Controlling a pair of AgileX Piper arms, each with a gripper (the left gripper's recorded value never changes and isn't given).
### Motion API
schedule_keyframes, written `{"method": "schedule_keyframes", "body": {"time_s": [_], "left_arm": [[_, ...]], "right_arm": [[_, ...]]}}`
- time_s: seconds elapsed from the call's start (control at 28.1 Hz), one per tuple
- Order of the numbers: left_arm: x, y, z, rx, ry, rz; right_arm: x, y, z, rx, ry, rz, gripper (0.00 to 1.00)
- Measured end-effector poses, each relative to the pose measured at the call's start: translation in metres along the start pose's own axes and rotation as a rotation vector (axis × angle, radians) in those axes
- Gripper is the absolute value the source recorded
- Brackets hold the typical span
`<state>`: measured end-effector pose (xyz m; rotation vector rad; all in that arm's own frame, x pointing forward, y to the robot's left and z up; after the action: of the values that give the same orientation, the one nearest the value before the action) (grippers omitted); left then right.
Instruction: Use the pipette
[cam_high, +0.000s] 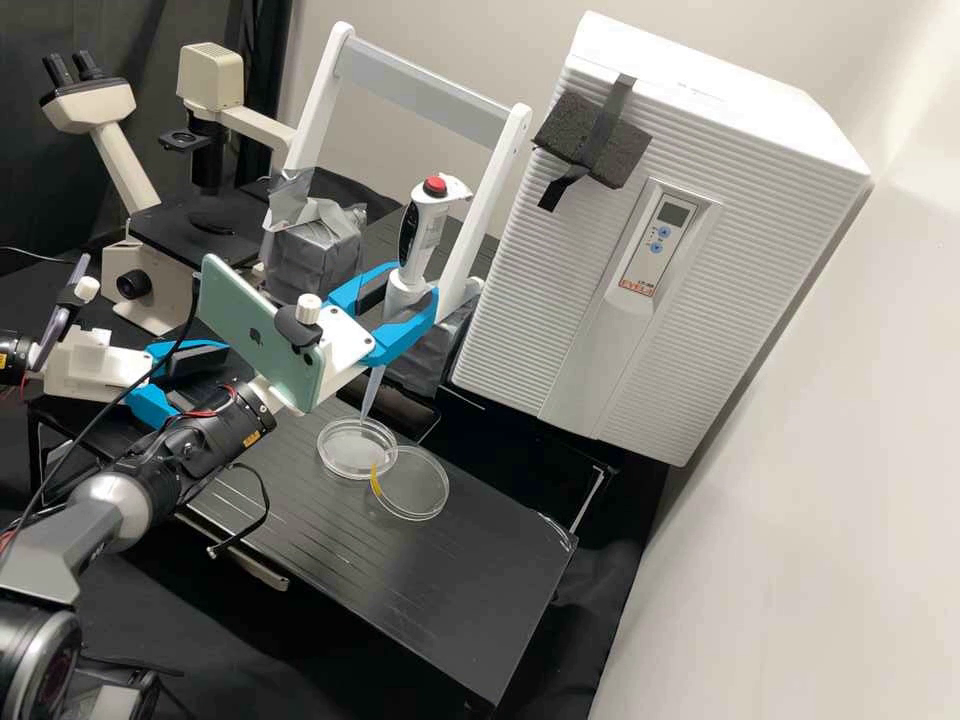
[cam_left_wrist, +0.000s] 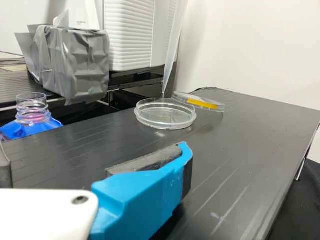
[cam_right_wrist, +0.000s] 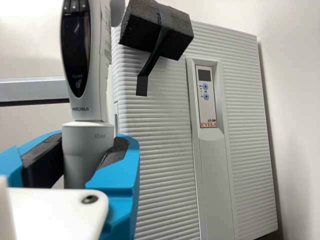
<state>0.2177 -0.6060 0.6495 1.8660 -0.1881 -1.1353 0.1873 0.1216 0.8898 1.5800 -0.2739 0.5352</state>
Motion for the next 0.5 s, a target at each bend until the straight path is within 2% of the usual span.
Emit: {"method": "schedule_keyframes", "body": {"time_s": [0.32,0.5], "left_arm": [[0.0,0.0,0.0,0.0,0.0,0.0],[-0.0022,0.0055,-0.0051,0.001,0.017,0.018]], "right_arm": [[0.0,0.0,0.0,0.0,0.0,0.0,0.0],[-0.0004,-0.0007,-0.0008,0.003,0.004,-0.004,0.0]]}}
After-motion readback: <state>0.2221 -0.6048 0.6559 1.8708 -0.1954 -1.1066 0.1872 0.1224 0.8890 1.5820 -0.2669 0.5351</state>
